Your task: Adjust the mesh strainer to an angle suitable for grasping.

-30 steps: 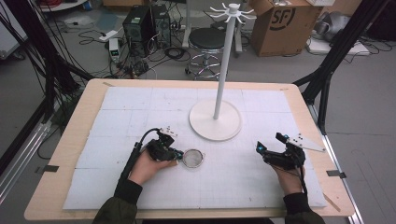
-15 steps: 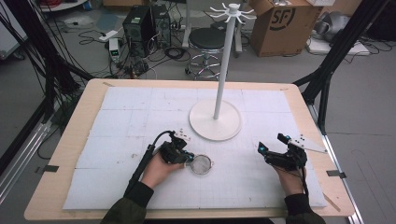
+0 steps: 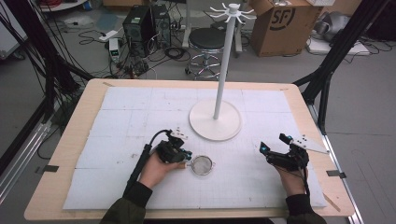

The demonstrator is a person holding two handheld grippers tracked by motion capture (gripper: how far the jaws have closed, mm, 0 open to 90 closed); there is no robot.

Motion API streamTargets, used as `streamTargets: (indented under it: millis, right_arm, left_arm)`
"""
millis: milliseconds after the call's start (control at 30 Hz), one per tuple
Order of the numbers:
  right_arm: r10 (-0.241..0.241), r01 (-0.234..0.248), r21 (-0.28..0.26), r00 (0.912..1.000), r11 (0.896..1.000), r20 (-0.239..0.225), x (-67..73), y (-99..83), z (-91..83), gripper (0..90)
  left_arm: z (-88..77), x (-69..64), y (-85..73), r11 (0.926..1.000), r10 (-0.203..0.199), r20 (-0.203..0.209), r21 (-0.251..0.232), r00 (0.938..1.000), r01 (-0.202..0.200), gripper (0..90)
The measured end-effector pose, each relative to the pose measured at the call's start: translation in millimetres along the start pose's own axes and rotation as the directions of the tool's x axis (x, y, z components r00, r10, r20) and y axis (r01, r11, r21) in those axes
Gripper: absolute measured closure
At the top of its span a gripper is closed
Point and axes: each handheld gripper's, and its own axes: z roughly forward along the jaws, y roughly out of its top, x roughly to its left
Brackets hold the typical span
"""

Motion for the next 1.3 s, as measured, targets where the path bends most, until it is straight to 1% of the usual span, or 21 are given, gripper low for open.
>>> streamTargets:
  millis: [67,133,267,367,400,467,500,533,567,633,667,733,767,800,867,900,933,1000,1100,1167,1300]
  right_arm:
    - [0.010,-0.010,-0.002,1.0000,1.000,0.000,-2.5,0.0,0.7,7.2]
    - [0.008,-0.008,-0.004,1.0000,1.000,-0.004,-2.3,0.1,1.3,7.3]
    - [-0.002,0.002,-0.005,1.0000,1.000,-0.004,-0.4,0.8,2.0,7.3]
    - [0.001,-0.001,-0.008,1.0000,1.000,-0.006,0.4,1.7,2.2,7.4]
    - [0.001,-0.001,-0.009,1.0000,1.000,-0.005,0.4,1.7,2.4,7.4]
    - [0.003,-0.003,-0.009,1.0000,1.000,-0.004,0.7,1.8,2.4,7.4]
    - [-0.002,0.002,-0.011,1.0000,1.000,-0.003,0.2,1.8,2.6,7.4]
    - [0.001,-0.001,-0.010,1.0000,1.000,-0.004,0.3,1.8,2.9,7.4]
    - [-0.003,0.003,-0.011,1.0000,1.000,-0.005,0.1,1.8,3.3,7.4]
    - [-0.004,0.004,-0.010,1.0000,1.000,-0.005,0.2,1.9,3.5,7.4]
    - [-0.005,0.005,-0.011,1.0000,1.000,-0.003,0.7,1.9,3.8,7.4]
    - [-0.003,0.003,-0.009,1.0000,1.000,-0.005,1.2,2.0,4.1,7.4]
    - [-0.005,0.005,-0.006,1.0000,1.000,-0.003,1.5,1.9,4.7,7.5]
    - [-0.005,0.005,-0.005,1.0000,1.000,-0.003,1.6,1.8,5.3,7.5]
    - [-0.014,0.014,-0.005,0.9999,1.000,-0.001,2.1,1.8,6.5,7.5]
    - [-0.014,0.014,-0.001,0.9999,1.000,-0.003,3.0,1.8,6.4,7.5]
    - [-0.020,0.020,-0.002,0.9998,1.000,-0.005,3.3,1.8,6.8,7.5]
    - [-0.019,0.019,0.000,0.9998,1.000,0.000,3.3,1.7,7.2,7.5]
    - [-0.017,0.017,0.004,0.9999,1.000,-0.002,2.6,1.4,7.9,7.5]
    - [-0.017,0.017,0.005,0.9998,1.000,-0.003,2.7,1.4,7.9,7.5]
    - [-0.017,0.017,0.003,0.9999,1.000,-0.003,3.8,1.6,7.4,7.5]
  left_arm:
    - [-15.6,7.2,-6.1,0.9989,-0.031,-0.006,-0.037,0.9995,0.031,90.0]
    - [-28.3,15.4,-14.2,0.9956,-0.060,-0.005,-0.072,0.9982,0.059,90.0]
    - [-43.9,31.0,-37.0,0.9811,-0.144,0.003,-0.130,0.9896,0.143,90.0]
    - [-55.0,38.6,-54.3,0.9732,-0.179,0.004,-0.146,0.9838,0.178,90.0]
    - [-59.3,38.9,-59.9,0.9676,-0.200,0.006,-0.156,0.9798,0.198,90.0]
    - [-69.4,39.9,-71.7,0.9622,-0.215,0.009,-0.169,0.9765,0.214,90.0]
    - [-79.0,39.6,-83.2,0.9584,-0.230,-0.009,-0.176,0.9732,0.225,90.0]
    - [-79.0,39.6,-83.2,0.9584,-0.230,-0.009,-0.176,0.9732,0.225,90.0]
    - [-83.3,39.3,-88.7,0.9566,-0.237,-0.023,-0.179,0.9711,0.230,90.0]
    - [-90.9,37.2,-100.2,0.9486,-0.258,-0.034,-0.199,0.9656,0.246,90.0]
    - [-93.2,35.7,-105.7,0.9488,-0.258,-0.034,-0.198,0.9657,0.246,90.0]
    - [-93.7,30.8,-116.1,0.9470,-0.268,-0.037,-0.194,0.9628,0.256,90.0]
    - [-92.5,29.6,-119.9,0.9493,-0.267,-0.037,-0.183,0.9631,0.256,90.0]
    - [-91.5,27.7,-121.6,0.9540,-0.257,-0.043,-0.172,0.9656,0.246,90.0]
    - [-88.8,23.6,-119.3,0.9612,-0.237,-0.058,-0.160,0.9699,0.225,90.0]
    - [-85.7,22.6,-117.8,0.9629,-0.236,-0.058,-0.149,0.9701,0.225,90.0]
    - [-82.2,22.2,-116.4,0.9692,-0.222,-0.072,-0.125,0.9723,0.212,90.0]
    - [-78.9,22.0,-113.4,0.9686,-0.223,-0.074,-0.130,0.9721,0.212,90.0]
    - [-73.3,26.1,-107.4,0.9688,-0.221,-0.068,-0.131,0.9730,0.211,90.0]
    - [-69.1,29.2,-102.3,0.9709,-0.213,-0.067,-0.127,0.9748,0.203,90.0]
    - [-61.2,36.4,-93.6,0.9677,-0.221,-0.057,-0.137,0.9735,0.212,90.0]
